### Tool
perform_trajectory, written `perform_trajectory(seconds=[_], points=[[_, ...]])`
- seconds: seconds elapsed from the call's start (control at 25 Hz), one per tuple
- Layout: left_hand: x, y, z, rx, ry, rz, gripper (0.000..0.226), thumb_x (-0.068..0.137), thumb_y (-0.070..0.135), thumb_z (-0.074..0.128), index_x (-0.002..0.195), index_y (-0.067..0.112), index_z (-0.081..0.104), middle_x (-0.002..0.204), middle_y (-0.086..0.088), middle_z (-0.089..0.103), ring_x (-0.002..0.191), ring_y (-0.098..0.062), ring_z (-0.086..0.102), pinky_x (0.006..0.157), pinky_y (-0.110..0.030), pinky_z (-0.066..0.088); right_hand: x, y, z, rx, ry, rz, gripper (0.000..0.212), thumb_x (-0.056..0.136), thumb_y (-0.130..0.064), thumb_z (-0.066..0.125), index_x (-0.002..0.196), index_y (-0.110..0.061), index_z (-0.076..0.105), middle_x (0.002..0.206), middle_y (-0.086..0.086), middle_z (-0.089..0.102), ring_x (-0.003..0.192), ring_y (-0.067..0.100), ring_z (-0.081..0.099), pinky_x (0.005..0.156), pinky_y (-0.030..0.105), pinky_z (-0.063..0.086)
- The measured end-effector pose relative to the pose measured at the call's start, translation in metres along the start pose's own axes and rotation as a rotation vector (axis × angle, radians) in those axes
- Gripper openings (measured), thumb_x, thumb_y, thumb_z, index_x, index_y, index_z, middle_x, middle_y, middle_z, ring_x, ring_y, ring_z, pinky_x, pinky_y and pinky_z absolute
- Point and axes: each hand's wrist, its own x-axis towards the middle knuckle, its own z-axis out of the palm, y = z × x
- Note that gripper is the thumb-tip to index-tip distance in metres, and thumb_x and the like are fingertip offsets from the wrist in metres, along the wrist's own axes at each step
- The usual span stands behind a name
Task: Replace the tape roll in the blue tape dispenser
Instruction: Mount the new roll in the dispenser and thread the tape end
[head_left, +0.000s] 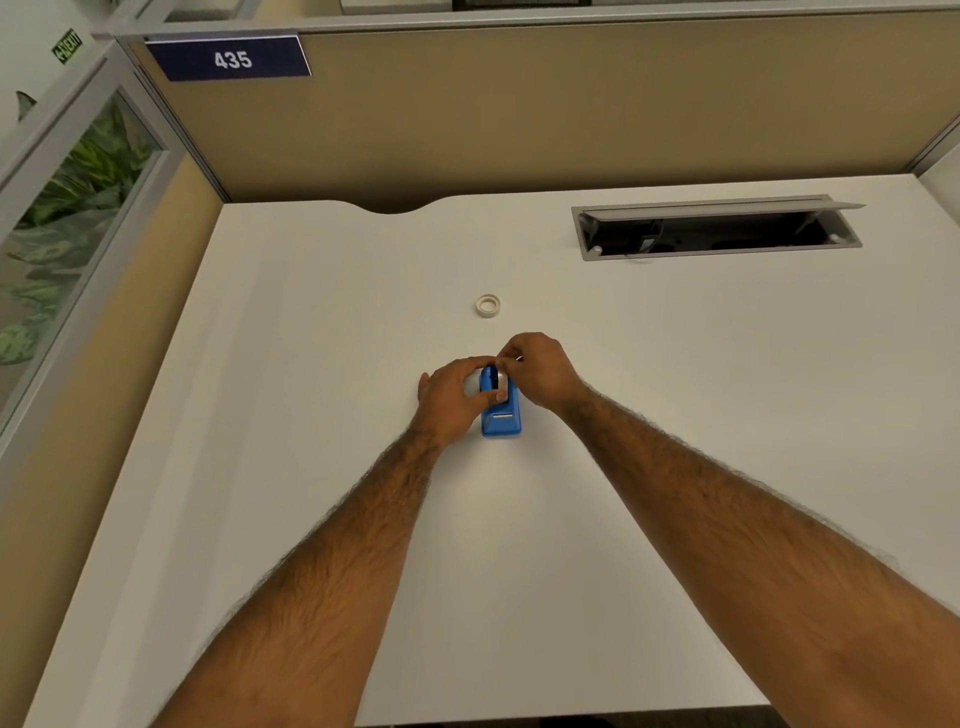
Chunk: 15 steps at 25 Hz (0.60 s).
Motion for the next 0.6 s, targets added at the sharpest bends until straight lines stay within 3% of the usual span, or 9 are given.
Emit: perform_trajectory(seconds=[0.2, 0.6], points=[[0.001, 0.003, 0.000, 0.020, -0.006, -0.002, 0.052, 0.085, 0.048, 0.072, 0.132, 0.029, 0.060, 0.138, 0.004, 0.061, 0.131, -0.019, 0.052, 0.122, -0.054, 0.015, -0.010, 0.002, 0.002, 0.046, 0.026, -0.011, 0.006, 0.088, -0.015, 0.062, 0.091, -0.013, 0.067, 0.091, -0.002, 0.065, 0.083, 0.013, 0.059, 0.060, 0.015, 0.041], [-0.004, 0.009, 0.002, 0.062, 0.012, 0.024, 0.055, 0.081, 0.032, 0.080, 0.131, 0.023, 0.059, 0.136, 0.002, 0.062, 0.126, -0.020, 0.054, 0.119, -0.052, 0.023, -0.002, -0.003, -0.001, -0.052, 0.071, -0.020, 0.012, 0.091, -0.008, 0.056, 0.091, -0.003, 0.067, 0.094, 0.010, 0.068, 0.080, 0.018, 0.058, 0.070, 0.028, 0.047]])
